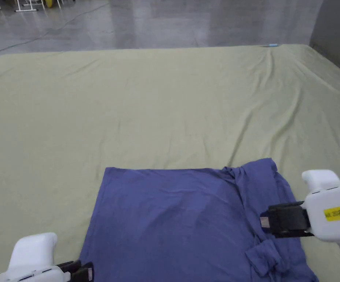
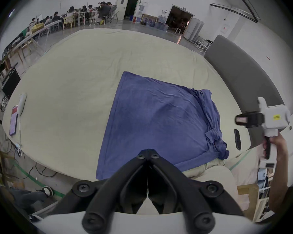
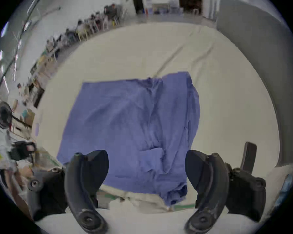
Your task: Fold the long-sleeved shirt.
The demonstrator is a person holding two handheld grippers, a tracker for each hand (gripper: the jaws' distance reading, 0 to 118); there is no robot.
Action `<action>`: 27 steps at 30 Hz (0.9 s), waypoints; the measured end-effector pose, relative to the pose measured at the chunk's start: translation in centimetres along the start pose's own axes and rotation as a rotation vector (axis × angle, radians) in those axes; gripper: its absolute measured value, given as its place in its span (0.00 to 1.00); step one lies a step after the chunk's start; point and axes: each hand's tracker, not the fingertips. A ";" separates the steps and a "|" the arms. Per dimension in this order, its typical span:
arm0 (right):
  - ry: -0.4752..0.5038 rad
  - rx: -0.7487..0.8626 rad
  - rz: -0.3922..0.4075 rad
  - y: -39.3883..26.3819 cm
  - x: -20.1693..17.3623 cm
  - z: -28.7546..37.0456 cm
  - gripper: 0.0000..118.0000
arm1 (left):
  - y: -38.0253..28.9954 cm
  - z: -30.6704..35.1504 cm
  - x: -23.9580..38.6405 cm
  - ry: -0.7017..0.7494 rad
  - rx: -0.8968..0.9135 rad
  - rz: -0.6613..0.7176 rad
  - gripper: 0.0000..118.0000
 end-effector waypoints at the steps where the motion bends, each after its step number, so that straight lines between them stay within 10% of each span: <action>1: 0.024 0.038 -0.003 -1.0 -0.4 1.0 0.43 | 0.1 -0.1 0.0 0.001 0.002 -0.001 0.00; 2: 0.023 0.076 0.025 -2.1 -1.0 1.5 0.02 | 0.0 -0.2 0.0 0.002 0.002 -0.001 0.00; 14: 0.025 -0.020 0.002 -4.9 -2.5 -3.0 0.00 | 9.7 -7.8 -1.7 -0.015 0.038 0.032 0.00; 17: 0.044 -0.007 -0.026 -4.0 -2.0 -3.0 0.00 | 17.0 -14.6 -3.1 0.042 0.035 0.008 0.96; 23: 0.030 -0.060 -0.079 -3.4 -0.4 -4.9 0.00 | 24.8 -27.4 -4.5 0.155 -0.094 0.053 0.97; 27: 0.003 -0.071 -0.100 -2.6 1.1 -5.8 0.00 | 24.4 -32.0 -5.2 0.192 -0.172 0.055 0.73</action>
